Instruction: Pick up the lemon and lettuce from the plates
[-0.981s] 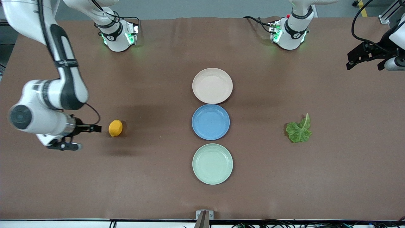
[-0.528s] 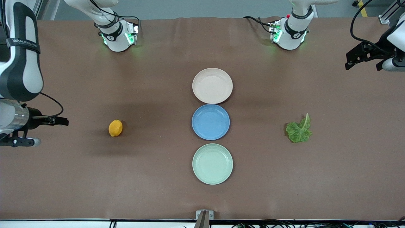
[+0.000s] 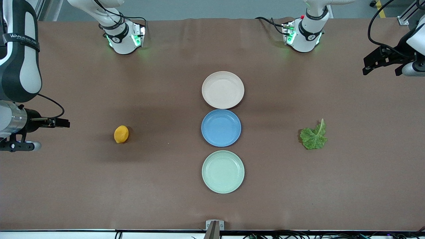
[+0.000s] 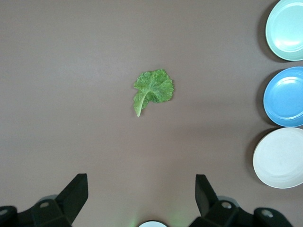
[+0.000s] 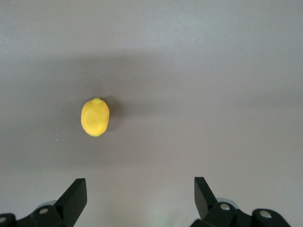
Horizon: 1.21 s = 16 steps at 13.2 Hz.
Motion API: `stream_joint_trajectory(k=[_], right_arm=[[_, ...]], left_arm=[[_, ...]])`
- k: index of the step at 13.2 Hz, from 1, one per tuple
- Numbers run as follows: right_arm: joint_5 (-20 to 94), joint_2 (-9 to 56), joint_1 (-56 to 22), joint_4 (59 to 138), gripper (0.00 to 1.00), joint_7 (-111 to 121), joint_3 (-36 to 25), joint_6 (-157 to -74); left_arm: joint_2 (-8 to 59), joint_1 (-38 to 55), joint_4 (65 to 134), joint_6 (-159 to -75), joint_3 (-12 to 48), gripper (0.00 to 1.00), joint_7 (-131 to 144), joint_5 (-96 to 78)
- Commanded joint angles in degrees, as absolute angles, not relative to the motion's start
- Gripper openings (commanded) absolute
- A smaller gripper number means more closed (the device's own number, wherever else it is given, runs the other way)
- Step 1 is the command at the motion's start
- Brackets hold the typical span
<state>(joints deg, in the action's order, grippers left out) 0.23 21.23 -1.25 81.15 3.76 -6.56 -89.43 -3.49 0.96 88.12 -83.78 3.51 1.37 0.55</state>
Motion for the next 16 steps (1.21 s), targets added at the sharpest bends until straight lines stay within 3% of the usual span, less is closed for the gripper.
stream_joint_trajectory(k=[1, 6, 16], right_arm=[[2.37, 17.94, 0.69, 82.69, 1.00, 3.08, -6.15, -88.42], [2.73, 10.56, 0.01, 89.64, 1.00, 1.76, -6.15, -91.49], [0.79, 0.45, -1.67, 94.57, 1.00, -0.62, -5.98, -90.00]], left_arm=[[-5.45, 1.23, 90.26, -85.51, 3.25, 1.00, 0.88, -0.17], [-5.71, 1.06, 90.35, -85.87, 3.25, 1.00, 0.88, -0.44], [-7.12, 1.14, 91.93, -85.96, 3.25, 1.00, 0.88, -0.53]])
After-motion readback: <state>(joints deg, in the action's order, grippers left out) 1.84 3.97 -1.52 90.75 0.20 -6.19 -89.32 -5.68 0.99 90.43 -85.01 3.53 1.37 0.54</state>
